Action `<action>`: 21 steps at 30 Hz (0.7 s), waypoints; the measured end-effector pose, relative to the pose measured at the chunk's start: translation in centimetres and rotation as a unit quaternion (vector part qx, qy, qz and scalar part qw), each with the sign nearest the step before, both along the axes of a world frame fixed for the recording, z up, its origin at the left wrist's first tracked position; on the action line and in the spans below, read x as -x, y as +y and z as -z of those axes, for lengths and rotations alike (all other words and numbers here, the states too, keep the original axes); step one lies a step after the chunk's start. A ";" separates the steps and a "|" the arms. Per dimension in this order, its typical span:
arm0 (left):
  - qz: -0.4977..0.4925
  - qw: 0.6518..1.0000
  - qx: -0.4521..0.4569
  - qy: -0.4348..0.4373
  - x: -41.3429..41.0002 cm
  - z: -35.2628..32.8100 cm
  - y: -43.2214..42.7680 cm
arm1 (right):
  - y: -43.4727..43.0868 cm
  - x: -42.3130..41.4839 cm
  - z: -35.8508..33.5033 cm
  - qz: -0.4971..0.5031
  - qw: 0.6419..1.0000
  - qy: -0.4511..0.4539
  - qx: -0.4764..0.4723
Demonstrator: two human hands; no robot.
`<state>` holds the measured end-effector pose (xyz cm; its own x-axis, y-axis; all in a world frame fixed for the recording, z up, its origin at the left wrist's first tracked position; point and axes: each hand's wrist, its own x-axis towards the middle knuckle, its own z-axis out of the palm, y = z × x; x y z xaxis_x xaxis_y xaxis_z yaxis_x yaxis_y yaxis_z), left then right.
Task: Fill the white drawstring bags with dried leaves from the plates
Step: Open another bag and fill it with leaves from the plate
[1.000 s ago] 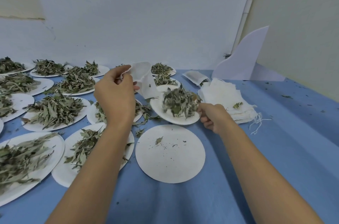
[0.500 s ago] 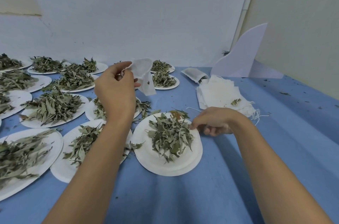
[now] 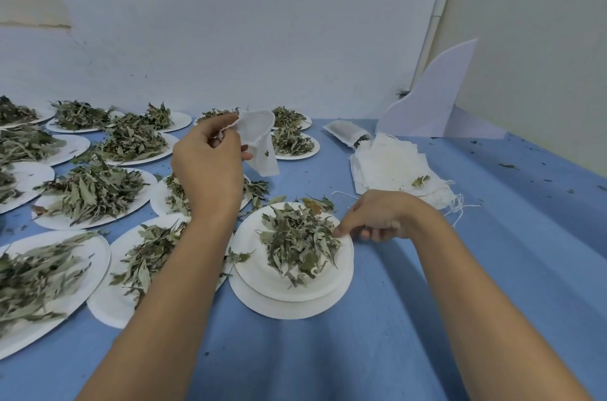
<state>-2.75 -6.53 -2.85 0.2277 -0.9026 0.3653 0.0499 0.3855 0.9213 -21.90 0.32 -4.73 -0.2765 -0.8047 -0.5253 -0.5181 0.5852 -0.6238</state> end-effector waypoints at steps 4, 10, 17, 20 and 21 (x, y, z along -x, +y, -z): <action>0.003 1.000 -0.009 0.012 0.0 0.0 -0.1 | -0.4 0.1 0.3 0.021 0.999 -0.035 0.013; 0.001 1.000 -0.001 0.010 0.0 -0.1 0.0 | -1.0 1.0 1.2 0.146 0.981 -0.092 0.089; 0.000 1.000 -0.002 -0.007 0.2 0.1 0.1 | -1.8 1.5 2.6 0.241 0.948 -0.113 0.176; 0.003 1.000 -0.005 -0.020 0.2 0.2 0.2 | -2.0 1.1 3.0 0.226 0.953 -0.055 0.193; 0.005 1.000 -0.004 -0.025 0.2 0.3 0.2 | -2.0 1.0 3.0 0.214 0.956 -0.023 0.198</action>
